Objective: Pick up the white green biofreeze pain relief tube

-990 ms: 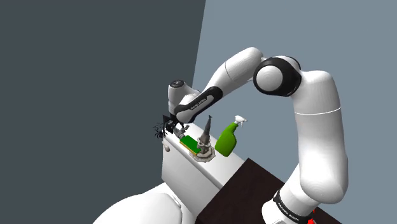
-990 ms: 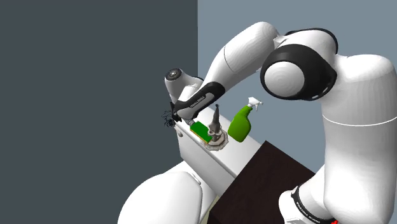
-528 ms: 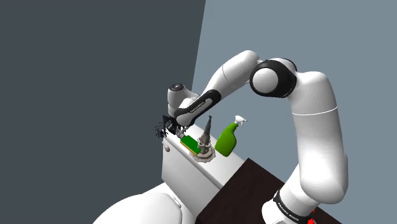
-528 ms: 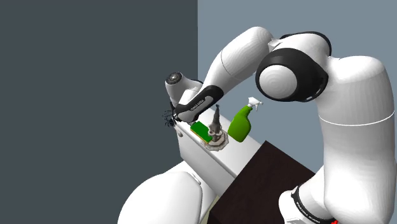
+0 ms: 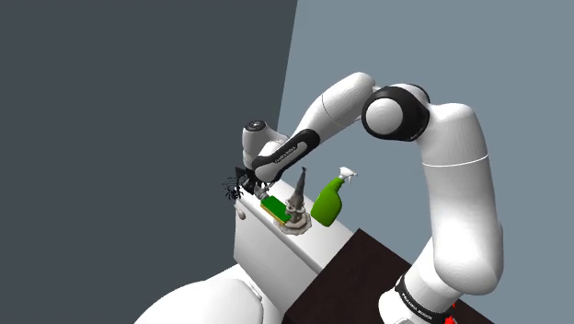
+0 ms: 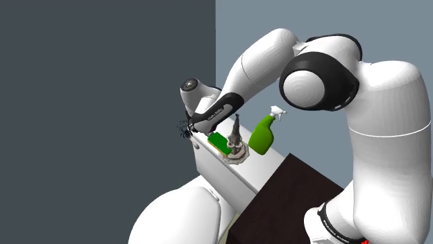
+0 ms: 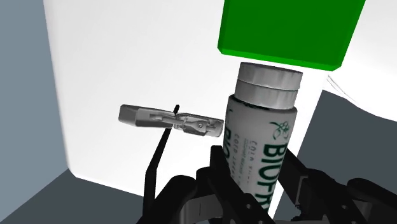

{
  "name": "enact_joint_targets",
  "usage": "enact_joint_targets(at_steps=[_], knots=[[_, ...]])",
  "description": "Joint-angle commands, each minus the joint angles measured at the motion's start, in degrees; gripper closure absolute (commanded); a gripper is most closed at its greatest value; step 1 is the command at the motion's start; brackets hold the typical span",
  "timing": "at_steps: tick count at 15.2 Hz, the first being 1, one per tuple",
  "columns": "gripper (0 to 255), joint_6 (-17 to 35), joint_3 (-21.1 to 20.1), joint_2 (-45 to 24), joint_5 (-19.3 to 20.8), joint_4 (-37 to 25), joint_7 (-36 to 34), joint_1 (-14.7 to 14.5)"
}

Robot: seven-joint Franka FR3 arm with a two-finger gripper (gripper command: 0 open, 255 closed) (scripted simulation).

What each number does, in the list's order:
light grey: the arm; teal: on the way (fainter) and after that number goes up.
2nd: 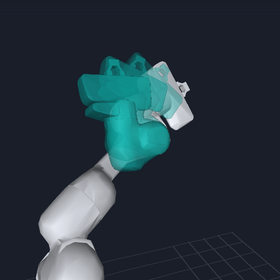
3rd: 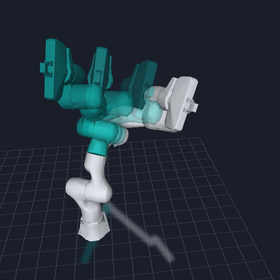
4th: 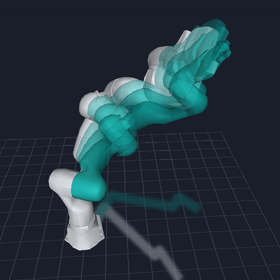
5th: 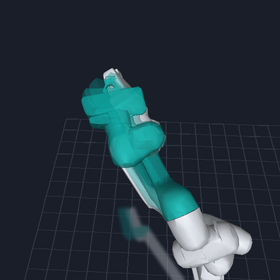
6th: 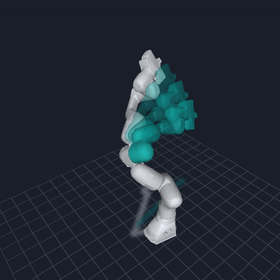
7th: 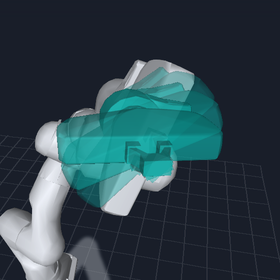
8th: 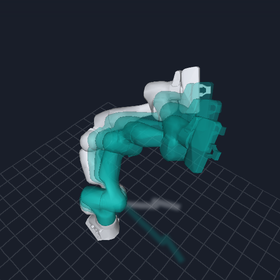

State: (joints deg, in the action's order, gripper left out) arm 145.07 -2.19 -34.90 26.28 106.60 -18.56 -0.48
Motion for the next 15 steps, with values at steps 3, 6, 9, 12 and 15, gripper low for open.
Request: enact_joint_targets(at_steps=[3, 6, 9, 12, 15], knots=[[255, -1.6, -0.5, 2.0, -0.7, 0.3, 0.9, 0.3], [255, -3.1, -1.0, 3.7, -1.3, 0.5, 1.6, 0.6], [255, -4.6, -1.4, 5.4, -1.9, 0.6, 2.4, 0.8], [255, -6.2, -1.7, 6.9, -2.6, 0.5, 3.2, 1.0], [255, -7.3, -2.0, 8.0, -3.1, 0.4, 3.7, 1.2]])
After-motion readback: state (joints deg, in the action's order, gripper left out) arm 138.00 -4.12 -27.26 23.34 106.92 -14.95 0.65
